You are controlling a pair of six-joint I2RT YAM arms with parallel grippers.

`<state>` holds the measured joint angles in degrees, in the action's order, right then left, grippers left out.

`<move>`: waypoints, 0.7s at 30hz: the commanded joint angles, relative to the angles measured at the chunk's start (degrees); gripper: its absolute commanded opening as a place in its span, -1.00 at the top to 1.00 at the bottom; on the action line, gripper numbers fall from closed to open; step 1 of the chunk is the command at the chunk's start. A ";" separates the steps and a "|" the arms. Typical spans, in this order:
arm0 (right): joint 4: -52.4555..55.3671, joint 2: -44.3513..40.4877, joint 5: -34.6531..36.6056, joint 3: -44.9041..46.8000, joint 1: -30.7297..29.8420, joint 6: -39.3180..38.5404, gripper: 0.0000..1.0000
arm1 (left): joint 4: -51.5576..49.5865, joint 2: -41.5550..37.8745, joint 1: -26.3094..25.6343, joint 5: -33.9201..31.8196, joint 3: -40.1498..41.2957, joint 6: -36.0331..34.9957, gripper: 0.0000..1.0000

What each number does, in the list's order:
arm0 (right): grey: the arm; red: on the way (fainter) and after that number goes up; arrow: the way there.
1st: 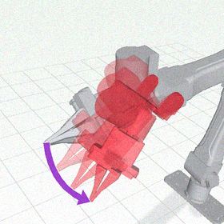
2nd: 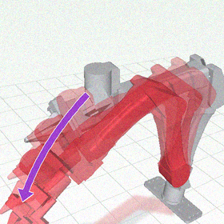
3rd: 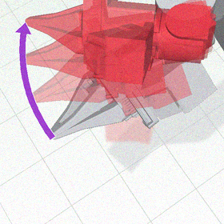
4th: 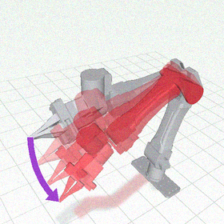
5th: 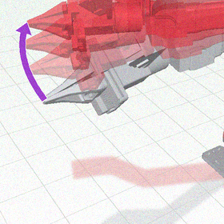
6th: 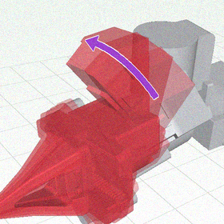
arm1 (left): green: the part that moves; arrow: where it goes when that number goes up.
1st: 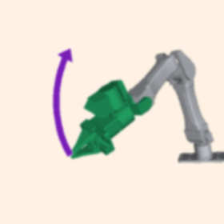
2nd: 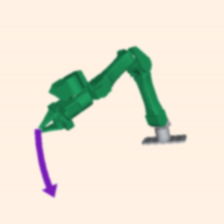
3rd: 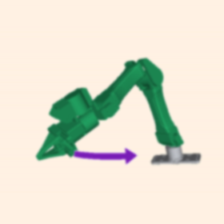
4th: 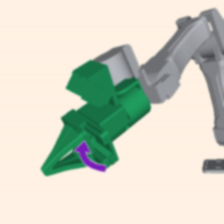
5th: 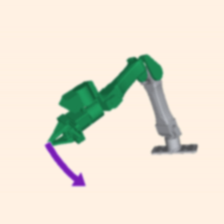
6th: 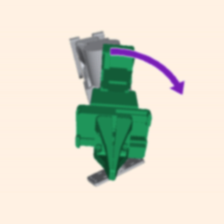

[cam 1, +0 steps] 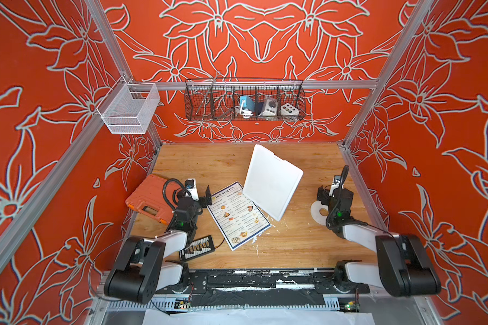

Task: Insert the menus into the narrow rack
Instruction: Adjust the narrow rack at the center of the board.

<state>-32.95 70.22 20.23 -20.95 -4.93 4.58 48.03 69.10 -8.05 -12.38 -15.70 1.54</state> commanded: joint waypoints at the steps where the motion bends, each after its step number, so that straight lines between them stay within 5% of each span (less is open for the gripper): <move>1: 17.65 -6.56 4.39 -4.27 -0.25 8.10 -0.96 | -17.23 -7.87 -2.51 -6.63 -3.36 6.77 -0.97; 6: 41.71 -16.93 -2.01 -9.97 -1.49 17.36 -0.95 | -43.35 -18.37 -3.96 -4.38 -10.26 21.12 -0.97; 11: 58.72 -25.59 -15.11 -11.47 -5.08 21.98 -0.95 | -57.10 -23.13 -5.20 11.87 -9.84 34.46 -0.97; 16: 60.64 -33.80 -28.16 -7.03 -10.95 22.71 -0.95 | -59.45 -23.20 -5.85 20.53 -5.10 40.62 -0.97; 21: 48.61 -36.48 -33.31 -1.50 -20.20 24.07 -0.95 | -56.40 -19.73 -6.01 23.42 -3.50 40.41 -0.97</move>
<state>20.64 34.04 -6.87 -24.56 -22.11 26.11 -8.38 48.31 -13.82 6.83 -18.81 39.16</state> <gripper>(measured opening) 0.978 0.987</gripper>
